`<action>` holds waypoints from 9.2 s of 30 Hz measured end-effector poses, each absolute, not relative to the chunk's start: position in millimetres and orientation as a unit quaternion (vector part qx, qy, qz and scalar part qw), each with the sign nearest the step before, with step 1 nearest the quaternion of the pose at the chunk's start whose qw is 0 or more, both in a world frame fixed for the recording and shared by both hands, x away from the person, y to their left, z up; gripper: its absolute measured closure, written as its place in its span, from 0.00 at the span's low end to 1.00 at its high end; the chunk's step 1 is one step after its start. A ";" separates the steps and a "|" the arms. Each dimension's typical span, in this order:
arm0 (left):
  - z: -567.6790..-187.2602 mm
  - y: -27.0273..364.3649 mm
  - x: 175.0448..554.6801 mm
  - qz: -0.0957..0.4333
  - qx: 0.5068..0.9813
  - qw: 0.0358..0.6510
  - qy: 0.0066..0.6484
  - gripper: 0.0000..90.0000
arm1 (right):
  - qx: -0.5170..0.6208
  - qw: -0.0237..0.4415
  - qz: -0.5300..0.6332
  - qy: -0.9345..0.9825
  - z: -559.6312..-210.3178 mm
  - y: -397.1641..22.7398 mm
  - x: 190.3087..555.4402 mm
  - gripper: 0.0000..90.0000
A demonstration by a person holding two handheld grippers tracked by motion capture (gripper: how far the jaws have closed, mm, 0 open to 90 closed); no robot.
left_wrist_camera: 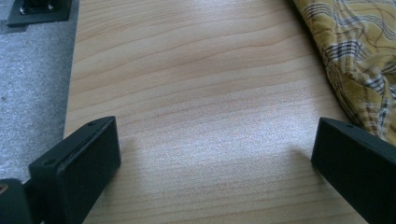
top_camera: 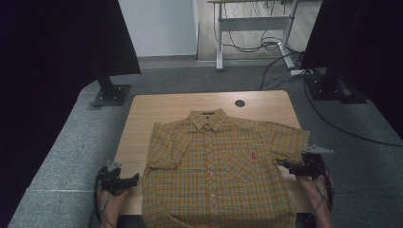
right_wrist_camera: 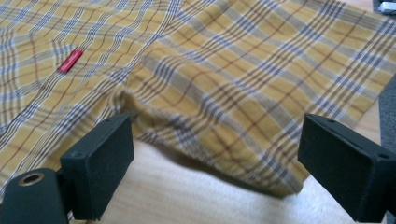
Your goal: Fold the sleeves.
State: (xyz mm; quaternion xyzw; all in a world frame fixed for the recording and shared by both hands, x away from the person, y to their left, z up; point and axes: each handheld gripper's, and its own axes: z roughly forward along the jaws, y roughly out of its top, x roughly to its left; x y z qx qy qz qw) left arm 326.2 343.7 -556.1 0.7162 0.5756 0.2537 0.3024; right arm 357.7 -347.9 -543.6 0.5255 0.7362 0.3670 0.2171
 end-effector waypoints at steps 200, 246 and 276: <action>-556.0 337.8 334.7 0.250 0.722 0.303 0.570 0.00 | 0.401 0.190 0.395 0.804 -542.7 -199.4 420.2 0.23; -556.1 337.5 333.8 0.249 0.724 0.303 0.567 0.00 | 0.514 0.218 0.362 0.746 -543.7 -317.7 361.5 0.22; -556.2 336.1 332.1 0.250 0.723 0.304 0.568 0.00 | 0.551 0.216 0.342 0.730 -559.0 -356.6 334.8 0.12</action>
